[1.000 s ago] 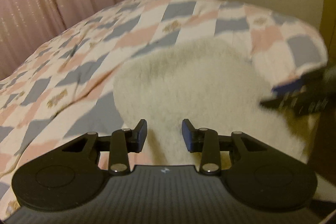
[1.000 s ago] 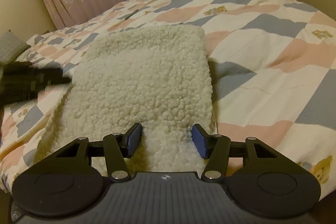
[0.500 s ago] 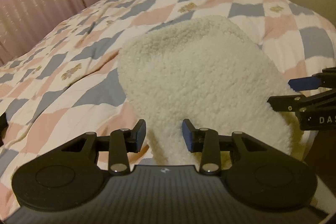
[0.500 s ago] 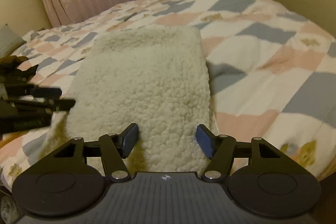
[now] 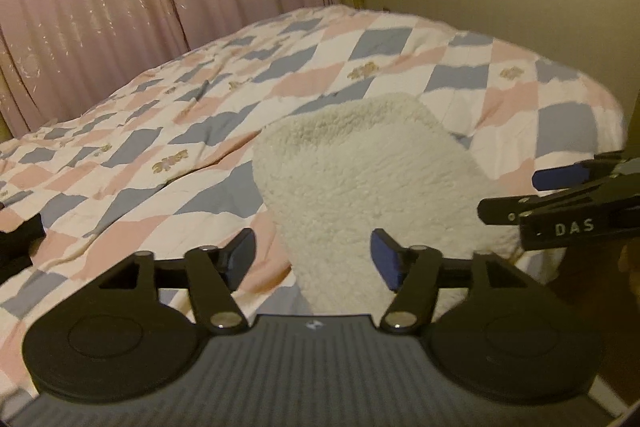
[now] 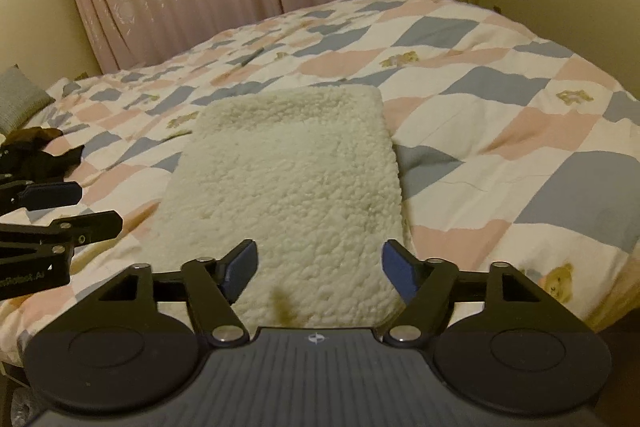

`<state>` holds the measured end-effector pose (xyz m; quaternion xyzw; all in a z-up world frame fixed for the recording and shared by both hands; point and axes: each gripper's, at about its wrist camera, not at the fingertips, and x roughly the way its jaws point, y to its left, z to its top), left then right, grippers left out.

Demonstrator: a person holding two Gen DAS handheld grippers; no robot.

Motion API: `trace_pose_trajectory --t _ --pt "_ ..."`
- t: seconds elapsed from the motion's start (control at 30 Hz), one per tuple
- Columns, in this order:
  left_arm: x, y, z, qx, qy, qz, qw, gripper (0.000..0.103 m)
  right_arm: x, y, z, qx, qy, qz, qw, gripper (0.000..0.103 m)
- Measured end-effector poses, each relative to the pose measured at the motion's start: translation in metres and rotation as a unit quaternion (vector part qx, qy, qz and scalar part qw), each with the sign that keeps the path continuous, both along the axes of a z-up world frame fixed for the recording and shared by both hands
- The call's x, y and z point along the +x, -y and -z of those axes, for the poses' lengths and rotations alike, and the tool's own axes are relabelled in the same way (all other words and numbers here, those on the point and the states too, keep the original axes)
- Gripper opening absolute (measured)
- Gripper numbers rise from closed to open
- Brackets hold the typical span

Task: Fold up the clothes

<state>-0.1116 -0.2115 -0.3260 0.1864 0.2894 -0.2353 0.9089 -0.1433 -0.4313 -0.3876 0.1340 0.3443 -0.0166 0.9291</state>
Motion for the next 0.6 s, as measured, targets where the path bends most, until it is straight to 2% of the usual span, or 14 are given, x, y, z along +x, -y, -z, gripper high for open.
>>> trace_pose_trajectory --t 0.03,0.23,0.43,0.6 --pt "-0.007 -0.005 -0.003 -0.008 0.001 -0.002 1.0 0.066 -0.004 -0.002 -0.003 -0.004 0.001 0.003 1.0 0.084" --pt "-0.039 -0.029 -0.012 -0.041 0.004 -0.014 0.9991 0.071 -0.032 -0.017 -0.024 -0.051 0.015 0.012 0.999 0.089" --pt "-0.066 -0.045 -0.019 -0.059 0.015 -0.028 0.9977 0.076 -0.059 -0.028 -0.036 -0.058 0.035 0.007 0.998 0.094" --pt "-0.081 -0.049 -0.022 -0.064 0.021 -0.03 0.9973 0.076 -0.075 -0.031 -0.042 -0.064 0.044 0.005 0.997 0.095"
